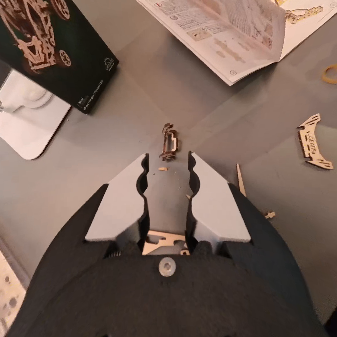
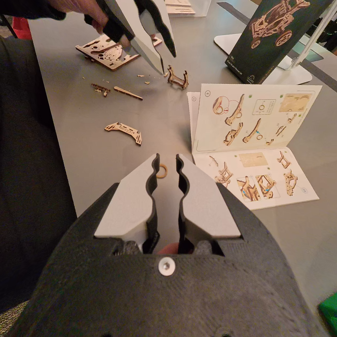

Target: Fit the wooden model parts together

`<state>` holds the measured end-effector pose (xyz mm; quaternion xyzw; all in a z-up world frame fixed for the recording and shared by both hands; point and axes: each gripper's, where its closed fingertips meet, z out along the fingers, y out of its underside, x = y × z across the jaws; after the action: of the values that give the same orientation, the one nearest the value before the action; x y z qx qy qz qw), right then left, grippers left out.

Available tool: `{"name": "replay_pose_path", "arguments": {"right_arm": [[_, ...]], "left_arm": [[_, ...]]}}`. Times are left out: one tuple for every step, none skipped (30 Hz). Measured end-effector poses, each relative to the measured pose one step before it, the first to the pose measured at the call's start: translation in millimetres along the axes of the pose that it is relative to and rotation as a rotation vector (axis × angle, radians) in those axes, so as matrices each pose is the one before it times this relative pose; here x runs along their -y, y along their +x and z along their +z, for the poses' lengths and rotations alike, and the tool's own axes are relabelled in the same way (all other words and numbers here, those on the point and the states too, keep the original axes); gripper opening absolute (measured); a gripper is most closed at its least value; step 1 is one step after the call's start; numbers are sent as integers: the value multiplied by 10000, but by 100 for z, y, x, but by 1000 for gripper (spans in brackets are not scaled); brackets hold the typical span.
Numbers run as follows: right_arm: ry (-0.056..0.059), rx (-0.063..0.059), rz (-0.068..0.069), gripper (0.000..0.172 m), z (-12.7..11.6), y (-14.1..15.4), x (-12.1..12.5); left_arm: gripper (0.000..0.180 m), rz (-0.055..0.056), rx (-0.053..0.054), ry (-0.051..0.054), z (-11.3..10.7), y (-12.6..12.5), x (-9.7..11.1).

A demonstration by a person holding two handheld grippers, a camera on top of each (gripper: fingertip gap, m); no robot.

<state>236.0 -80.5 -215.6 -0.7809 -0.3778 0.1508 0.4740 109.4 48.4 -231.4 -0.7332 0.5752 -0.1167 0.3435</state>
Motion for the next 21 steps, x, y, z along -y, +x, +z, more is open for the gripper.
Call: {"name": "replay_pose_path", "arguments": {"right_arm": [[-8, 12, -3, 16, 75, -30, -8], [-12, 0, -11, 16, 66, -2, -18], [-4, -2, -5, 16, 43, -2, -12], [12, -2, 9, 16, 4, 12, 24], [23, -5, 18, 15, -18, 10, 34], [14, -1, 14, 15, -27, 10, -17], [0, -7, 8, 15, -10, 19, -55], [-7, -7, 11, 15, -8, 24, -62], [-5, 4, 12, 15, -7, 8, -59], [1, 0, 4, 15, -2, 1, -36], [-1, -3, 0, 15, -9, 8, -30], [2, -2, 1, 15, -6, 0, -13], [8, -1, 5, 15, 0, 5, 7], [13, -3, 4, 15, -2, 9, 22], [9, -3, -2, 15, 20, 14, 30], [6, -6, -7, 15, 15, 12, 61], [21, -2, -5, 15, 33, 2, 111], [49, 5, 4, 15, 33, -10, 184], [67, 11, 15, 15, 56, -20, 250], [91, 26, 39, 16, 74, -24, 337], [133, 37, 64, 17, 61, -26, 413]], "left_arm": [[38, 57, 57, 36, 241, 124, 198], [35, 155, 109, -70, 252, 56, 7], [33, 247, 125, -142, 250, 42, -150], [30, 230, 120, -145, 219, 40, -179], [27, 150, 134, -87, 147, -13, -118], [23, 94, 140, -46, 88, -96, -74], [20, 61, 44, 16, 45, -21, 10], [16, 18, 27, 13, 28, -52, 7], [12, 34, 129, 18, -27, -201, 12], [9, 74, 133, 73, -88, -195, 76], [8, 42, 28, 43, -60, -59, 39], [8, -20, -3, -32, 0, -16, -73], [8, 26, 25, 33, -6, -12, 2], [7, 60, 28, 43, -11, 22, -11], [7, 49, 50, 26, -29, -26, -22], [7, 55, 59, 36, -52, -59, -20], [7, 85, 72, 78, -84, -74, 35], [7, 75, 94, 108, -138, -117, 81], [7, 103, 59, 150, -196, -57, 165], [7, 193, 103, 155, -256, -80, 200], [7, 213, 208, 143, -297, -225, 194]]}}
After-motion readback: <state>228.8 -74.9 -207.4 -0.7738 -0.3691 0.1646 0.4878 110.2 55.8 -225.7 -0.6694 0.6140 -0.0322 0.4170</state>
